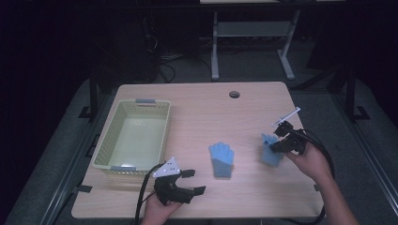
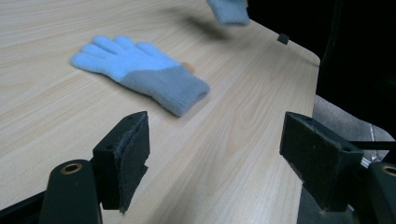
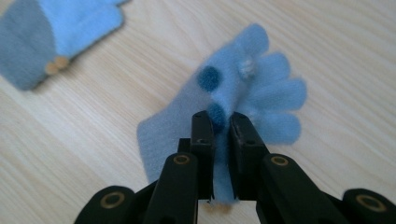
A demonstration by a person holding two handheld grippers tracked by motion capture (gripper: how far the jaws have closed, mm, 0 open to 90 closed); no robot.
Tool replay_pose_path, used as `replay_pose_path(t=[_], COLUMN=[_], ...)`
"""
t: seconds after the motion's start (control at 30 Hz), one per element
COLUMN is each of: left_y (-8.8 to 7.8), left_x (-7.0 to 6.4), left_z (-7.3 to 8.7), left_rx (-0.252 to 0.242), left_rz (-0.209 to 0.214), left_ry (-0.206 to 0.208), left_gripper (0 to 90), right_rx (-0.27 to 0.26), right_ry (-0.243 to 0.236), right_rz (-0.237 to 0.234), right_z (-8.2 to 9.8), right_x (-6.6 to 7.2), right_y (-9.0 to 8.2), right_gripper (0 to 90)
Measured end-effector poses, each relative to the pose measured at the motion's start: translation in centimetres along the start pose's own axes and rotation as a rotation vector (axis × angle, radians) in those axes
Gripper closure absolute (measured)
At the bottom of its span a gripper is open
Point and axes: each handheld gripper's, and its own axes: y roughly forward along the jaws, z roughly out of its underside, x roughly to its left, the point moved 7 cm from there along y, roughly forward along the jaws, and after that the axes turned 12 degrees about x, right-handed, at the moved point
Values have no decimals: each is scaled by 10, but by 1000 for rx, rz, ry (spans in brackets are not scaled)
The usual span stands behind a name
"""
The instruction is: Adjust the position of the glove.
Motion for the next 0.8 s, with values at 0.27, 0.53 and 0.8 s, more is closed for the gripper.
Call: replay_pose_path(t=[0.27,0.53,0.8], left_y=[-1,-1,-2], left_x=[-1,-1,-1], left_z=[0,-1,-1], left_rx=[-1,-2,-6], left_rz=[-1,-2,1], left_ry=[5,7,2], left_gripper=[239,239,239], right_rx=[-18,-30,-33], right_ry=[-59,-112,-152], right_rz=[-2,-5,-22], right_z=[-12,-26,-35], right_x=[15,28,39], right_y=[-13,-21,-24], right_gripper=[813,813,813])
